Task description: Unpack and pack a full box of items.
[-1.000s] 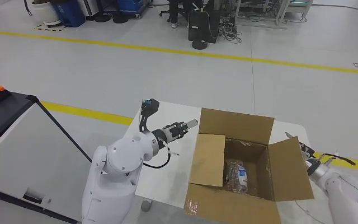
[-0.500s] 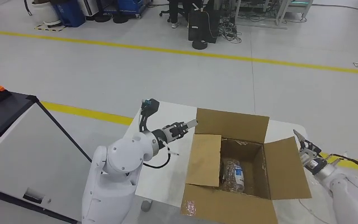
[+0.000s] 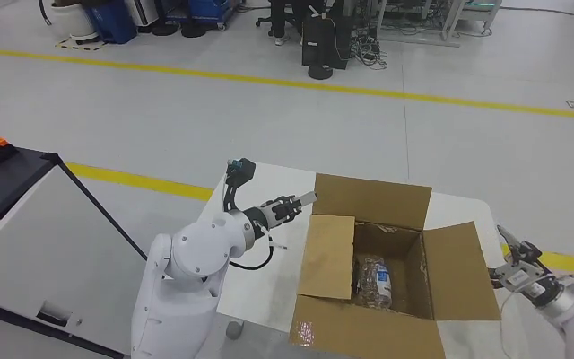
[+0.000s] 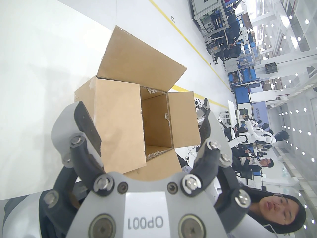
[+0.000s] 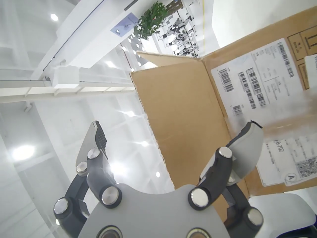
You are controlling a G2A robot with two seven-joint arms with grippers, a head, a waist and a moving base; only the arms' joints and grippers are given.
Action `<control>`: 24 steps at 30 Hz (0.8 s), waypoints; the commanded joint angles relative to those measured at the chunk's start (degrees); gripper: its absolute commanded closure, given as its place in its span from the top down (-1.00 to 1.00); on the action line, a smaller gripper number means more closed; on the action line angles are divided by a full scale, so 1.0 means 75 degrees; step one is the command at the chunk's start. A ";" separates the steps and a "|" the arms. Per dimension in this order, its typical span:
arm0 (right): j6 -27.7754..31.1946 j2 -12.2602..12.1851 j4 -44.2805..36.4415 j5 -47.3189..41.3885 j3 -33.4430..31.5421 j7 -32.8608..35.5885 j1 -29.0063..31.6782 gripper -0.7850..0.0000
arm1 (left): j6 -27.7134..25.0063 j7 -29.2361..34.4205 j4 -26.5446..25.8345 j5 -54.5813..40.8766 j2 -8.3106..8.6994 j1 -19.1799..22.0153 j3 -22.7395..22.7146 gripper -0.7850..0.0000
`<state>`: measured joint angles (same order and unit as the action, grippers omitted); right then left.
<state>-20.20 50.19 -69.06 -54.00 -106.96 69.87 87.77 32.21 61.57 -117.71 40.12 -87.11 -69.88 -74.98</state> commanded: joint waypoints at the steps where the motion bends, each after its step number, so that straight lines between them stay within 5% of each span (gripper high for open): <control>1: 0.0029 0.0009 -0.0060 -0.0127 0.0000 0.0111 0.0012 1.00 | 0.0001 0.0001 0.0000 -0.0001 0.0000 0.0000 0.0000 1.00; 24: 0.0231 0.0080 -0.2042 -0.0461 0.0350 0.0476 0.0216 1.00 | 0.0001 0.0001 0.0000 -0.0001 0.0000 0.0000 0.0000 1.00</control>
<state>-18.78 50.75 -83.71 -57.55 -104.51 73.89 89.25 32.21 61.57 -117.71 40.12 -87.11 -69.88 -74.98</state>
